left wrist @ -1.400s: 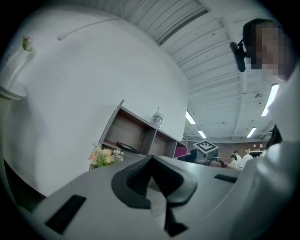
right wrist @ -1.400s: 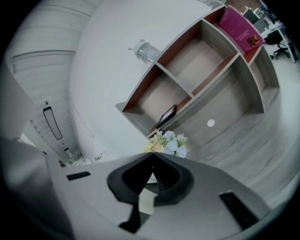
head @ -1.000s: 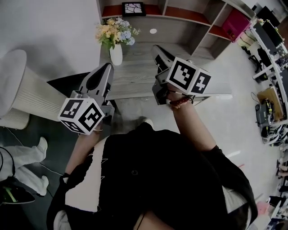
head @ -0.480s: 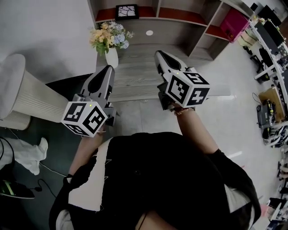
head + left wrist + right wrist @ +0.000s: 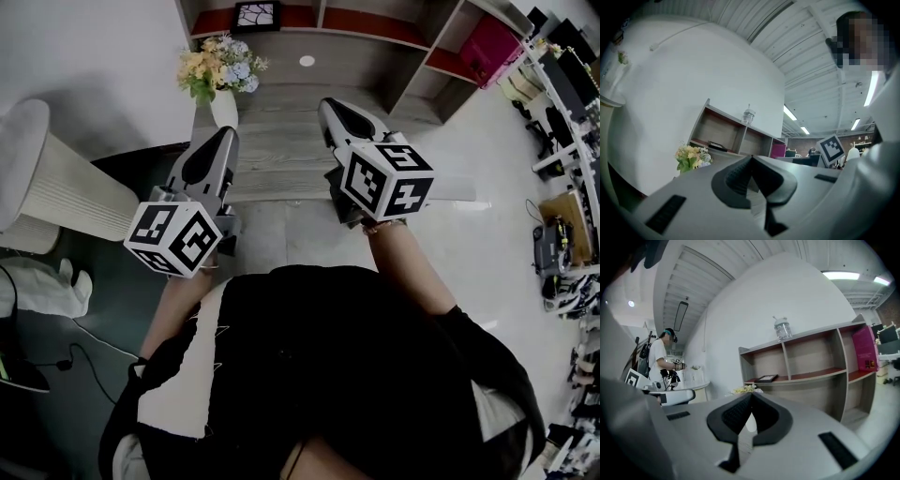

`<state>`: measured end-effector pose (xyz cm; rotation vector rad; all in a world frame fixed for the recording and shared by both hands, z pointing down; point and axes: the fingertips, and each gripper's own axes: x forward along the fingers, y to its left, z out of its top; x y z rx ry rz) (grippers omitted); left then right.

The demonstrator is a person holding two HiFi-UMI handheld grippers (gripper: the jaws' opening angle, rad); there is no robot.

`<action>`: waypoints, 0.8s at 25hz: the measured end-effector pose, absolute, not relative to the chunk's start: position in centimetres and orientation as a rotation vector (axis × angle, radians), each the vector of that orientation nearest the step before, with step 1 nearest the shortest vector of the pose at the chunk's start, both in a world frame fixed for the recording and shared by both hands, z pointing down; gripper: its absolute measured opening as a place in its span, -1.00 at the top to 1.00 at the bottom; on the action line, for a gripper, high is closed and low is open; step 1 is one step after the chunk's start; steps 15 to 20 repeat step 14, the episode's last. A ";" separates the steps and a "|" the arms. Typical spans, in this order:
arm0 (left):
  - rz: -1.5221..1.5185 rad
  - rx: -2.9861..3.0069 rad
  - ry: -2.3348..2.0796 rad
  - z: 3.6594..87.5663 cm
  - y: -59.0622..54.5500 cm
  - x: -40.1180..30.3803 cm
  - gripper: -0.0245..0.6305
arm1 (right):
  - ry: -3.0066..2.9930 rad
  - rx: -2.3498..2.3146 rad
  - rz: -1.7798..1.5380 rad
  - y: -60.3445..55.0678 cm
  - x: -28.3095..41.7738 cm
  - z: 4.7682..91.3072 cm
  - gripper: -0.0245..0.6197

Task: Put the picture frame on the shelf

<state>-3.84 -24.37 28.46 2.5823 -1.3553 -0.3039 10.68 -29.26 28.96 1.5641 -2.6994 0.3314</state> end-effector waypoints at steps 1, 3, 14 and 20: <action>-0.303 2.576 -1.360 28.6 -24.3 -3.7 0.89 | -2.697 1.557 0.329 -29.2 10.8 29.2 0.91; -0.304 2.565 -1.370 28.8 -24.2 -3.4 0.89 | -2.693 1.544 0.329 -29.1 11.0 29.5 0.91; -0.312 2.556 -1.399 29.0 -24.7 -2.5 0.89 | -2.697 1.518 0.281 -29.7 11.8 29.4 0.91; -0.312 2.556 -1.399 29.0 -24.7 -2.5 0.89 | -2.697 1.518 0.281 -29.7 11.8 29.4 0.91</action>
